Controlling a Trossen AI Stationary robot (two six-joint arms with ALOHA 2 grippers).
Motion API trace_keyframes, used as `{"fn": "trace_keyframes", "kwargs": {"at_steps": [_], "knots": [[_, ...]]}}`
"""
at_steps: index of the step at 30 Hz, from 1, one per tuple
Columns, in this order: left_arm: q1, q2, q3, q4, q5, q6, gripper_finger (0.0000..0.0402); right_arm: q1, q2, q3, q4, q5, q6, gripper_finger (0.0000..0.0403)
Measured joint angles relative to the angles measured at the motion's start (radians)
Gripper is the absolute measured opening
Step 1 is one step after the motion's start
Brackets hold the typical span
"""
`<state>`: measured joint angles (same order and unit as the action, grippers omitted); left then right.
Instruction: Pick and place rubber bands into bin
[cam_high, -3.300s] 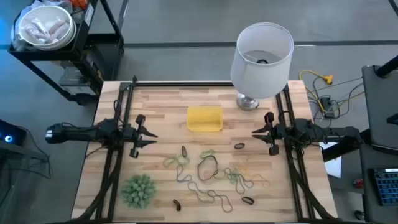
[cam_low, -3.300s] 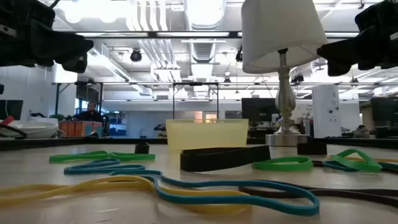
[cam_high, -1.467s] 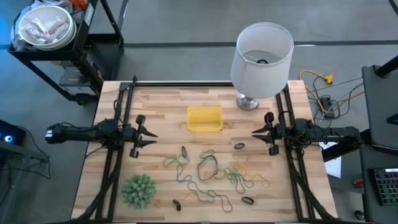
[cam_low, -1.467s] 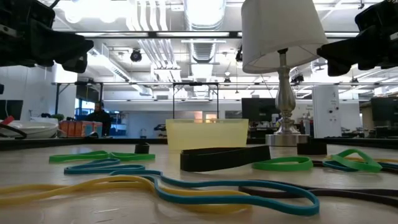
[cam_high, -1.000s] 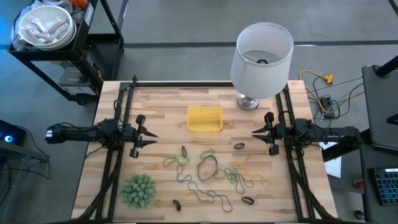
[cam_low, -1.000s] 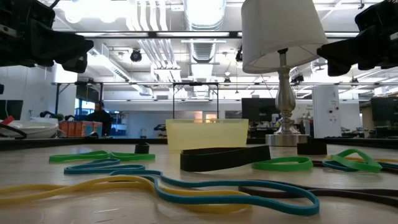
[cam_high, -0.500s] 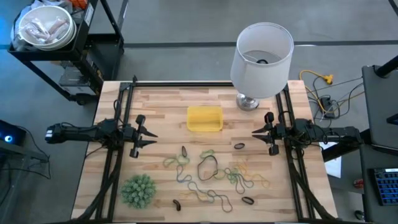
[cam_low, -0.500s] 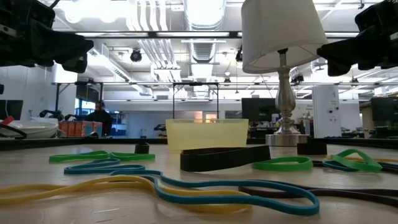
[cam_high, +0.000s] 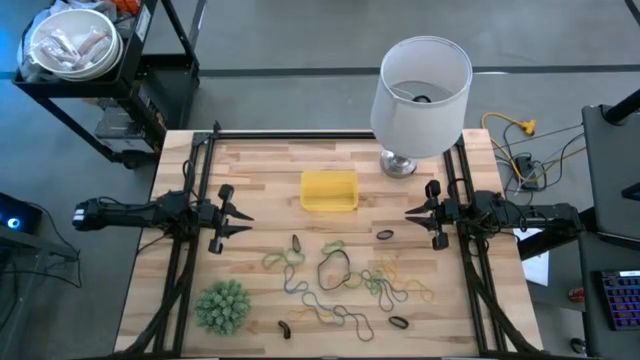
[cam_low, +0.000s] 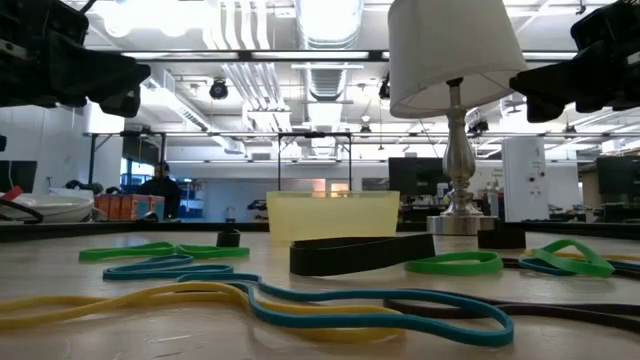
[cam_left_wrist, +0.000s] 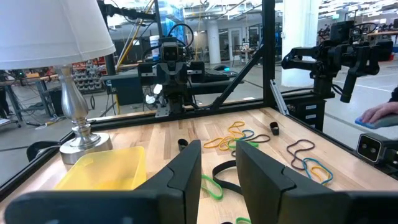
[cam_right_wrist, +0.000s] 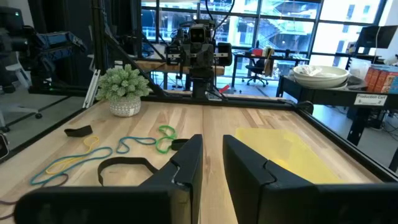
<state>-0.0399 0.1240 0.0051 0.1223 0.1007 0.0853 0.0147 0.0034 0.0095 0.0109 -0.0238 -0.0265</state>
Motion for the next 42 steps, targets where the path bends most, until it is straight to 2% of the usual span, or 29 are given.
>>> {"fn": "trace_keyframes", "kwargs": {"at_steps": [24, 29, 36, 39, 42], "knots": [[0.001, 0.000, 0.000, 0.000, 0.000, 0.053, 0.0085, 0.000, 0.000, 0.000, 0.000, 0.000, -0.001, 0.0057], [0.000, 0.000, 0.000, 0.042, 0.000, 0.052, 0.0085, 0.000, 0.000, 0.000, 0.009, 0.000, -0.069, 0.0057], [0.000, 0.000, 0.000, 0.118, 0.000, 0.052, 0.0085, 0.000, 0.000, 0.000, 0.021, -0.002, 0.161, 0.0057], [0.000, 0.000, 0.000, 0.156, -0.001, 0.052, 0.0085, 0.000, 0.000, 0.000, 0.025, -0.002, 0.174, 0.0057], [0.000, 0.000, 0.000, 0.182, -0.003, 0.053, 0.0085, 0.000, 0.000, 0.000, 0.050, -0.001, 0.117, 0.0057]]}}
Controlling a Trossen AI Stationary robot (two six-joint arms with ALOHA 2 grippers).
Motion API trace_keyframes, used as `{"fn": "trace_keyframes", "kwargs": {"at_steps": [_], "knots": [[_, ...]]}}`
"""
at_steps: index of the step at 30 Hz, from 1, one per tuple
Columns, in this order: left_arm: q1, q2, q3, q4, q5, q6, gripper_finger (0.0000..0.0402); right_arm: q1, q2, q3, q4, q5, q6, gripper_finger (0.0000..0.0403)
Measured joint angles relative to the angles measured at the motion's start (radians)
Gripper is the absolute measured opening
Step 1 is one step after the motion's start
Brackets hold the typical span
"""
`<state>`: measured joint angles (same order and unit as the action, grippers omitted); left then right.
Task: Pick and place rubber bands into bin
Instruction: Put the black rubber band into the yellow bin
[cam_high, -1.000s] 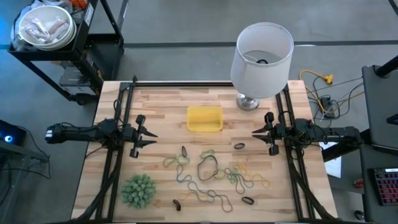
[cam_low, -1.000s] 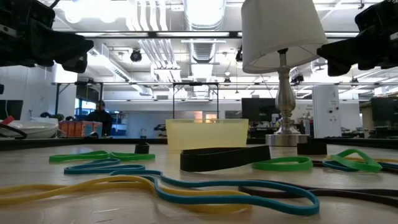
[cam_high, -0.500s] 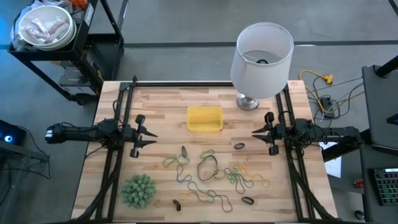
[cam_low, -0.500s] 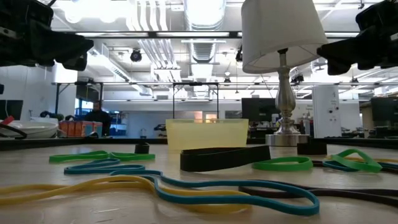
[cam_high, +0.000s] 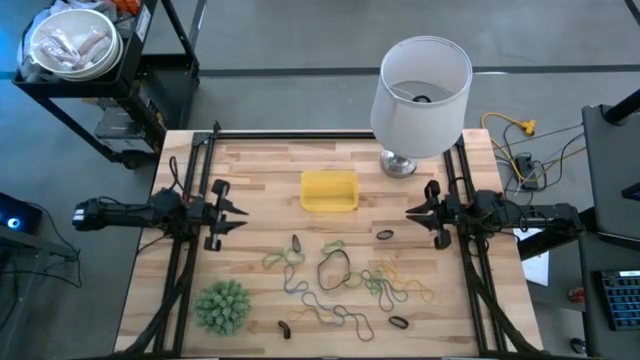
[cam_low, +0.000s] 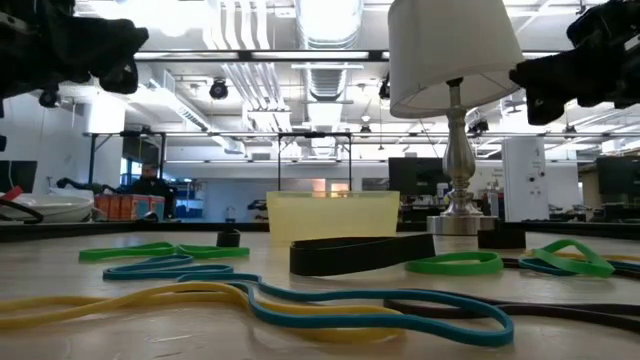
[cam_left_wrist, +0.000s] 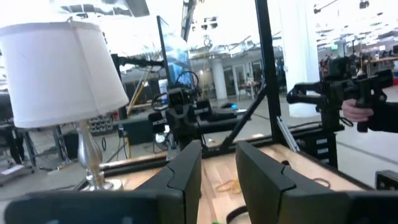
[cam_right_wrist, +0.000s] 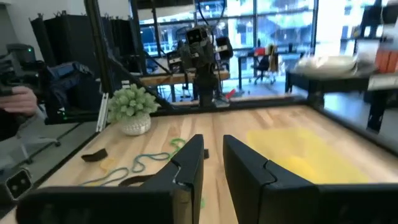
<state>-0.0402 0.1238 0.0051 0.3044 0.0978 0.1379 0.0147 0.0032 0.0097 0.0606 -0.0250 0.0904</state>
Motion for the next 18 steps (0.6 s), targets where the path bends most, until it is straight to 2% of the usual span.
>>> {"fn": "trace_keyframes", "kwargs": {"at_steps": [5, 9, 11, 14, 18], "knots": [[0.000, 0.000, 0.000, 0.029, 0.000, 0.000, 0.0085, 0.000, 0.000, 0.000, 0.059, 0.000, -0.193, 0.0057], [0.000, 0.008, 0.000, 0.026, 0.000, 0.000, 0.0085, 0.000, 0.000, 0.000, 0.186, -0.004, -0.119, 0.0057], [0.000, 0.019, 0.000, 0.027, 0.000, 0.000, 0.0085, 0.000, 0.000, 0.001, 0.246, -0.070, -0.131, 0.0057], [0.000, 0.031, 0.000, 0.068, -0.001, 0.031, 0.0085, 0.000, 0.005, 0.001, 0.288, -0.230, -0.212, 0.0057], [0.000, 0.044, 0.000, 0.210, 0.000, 0.052, 0.0085, 0.000, 0.011, 0.001, 0.312, -0.272, -0.232, 0.0057]]}}
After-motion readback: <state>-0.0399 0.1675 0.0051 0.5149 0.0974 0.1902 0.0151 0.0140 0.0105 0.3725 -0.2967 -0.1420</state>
